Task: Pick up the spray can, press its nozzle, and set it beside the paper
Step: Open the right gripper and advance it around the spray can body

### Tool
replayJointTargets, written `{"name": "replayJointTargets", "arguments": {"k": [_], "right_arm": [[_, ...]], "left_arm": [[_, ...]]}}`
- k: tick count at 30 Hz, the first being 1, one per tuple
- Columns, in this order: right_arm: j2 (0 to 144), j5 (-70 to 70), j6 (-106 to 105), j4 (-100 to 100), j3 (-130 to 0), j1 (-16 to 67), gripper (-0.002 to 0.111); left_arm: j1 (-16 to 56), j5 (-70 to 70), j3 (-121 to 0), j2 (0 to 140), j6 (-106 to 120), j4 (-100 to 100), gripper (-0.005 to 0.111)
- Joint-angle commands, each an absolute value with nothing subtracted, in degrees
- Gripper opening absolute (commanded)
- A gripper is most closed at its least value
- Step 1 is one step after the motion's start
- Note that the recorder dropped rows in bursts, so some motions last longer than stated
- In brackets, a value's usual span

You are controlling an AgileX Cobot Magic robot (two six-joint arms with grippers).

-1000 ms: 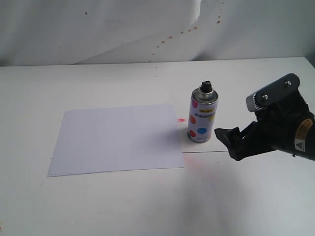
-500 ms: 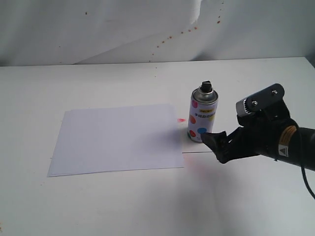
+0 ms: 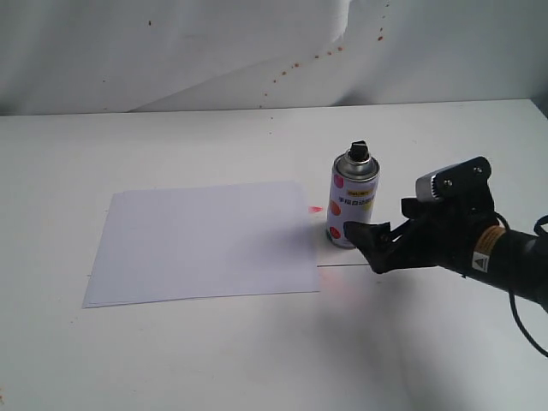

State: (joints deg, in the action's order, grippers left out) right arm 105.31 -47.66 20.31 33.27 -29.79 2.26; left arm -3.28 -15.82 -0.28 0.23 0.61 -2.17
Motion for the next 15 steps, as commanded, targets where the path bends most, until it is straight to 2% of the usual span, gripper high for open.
{"name": "replayJointTargets", "arguments": {"k": [1, 15], "right_arm": [[108.4, -49.2, 19.7, 35.5, -32.4, 1.8, 0.092], [110.4, -50.5, 21.1, 45.8, -37.5, -5.3, 0.08]], "left_arm": [[-3.4, -15.2, 0.0, 0.0, 0.4, -2.2, 0.0], [-3.4, -15.2, 0.0, 0.0, 0.6, -2.2, 0.0]]}}
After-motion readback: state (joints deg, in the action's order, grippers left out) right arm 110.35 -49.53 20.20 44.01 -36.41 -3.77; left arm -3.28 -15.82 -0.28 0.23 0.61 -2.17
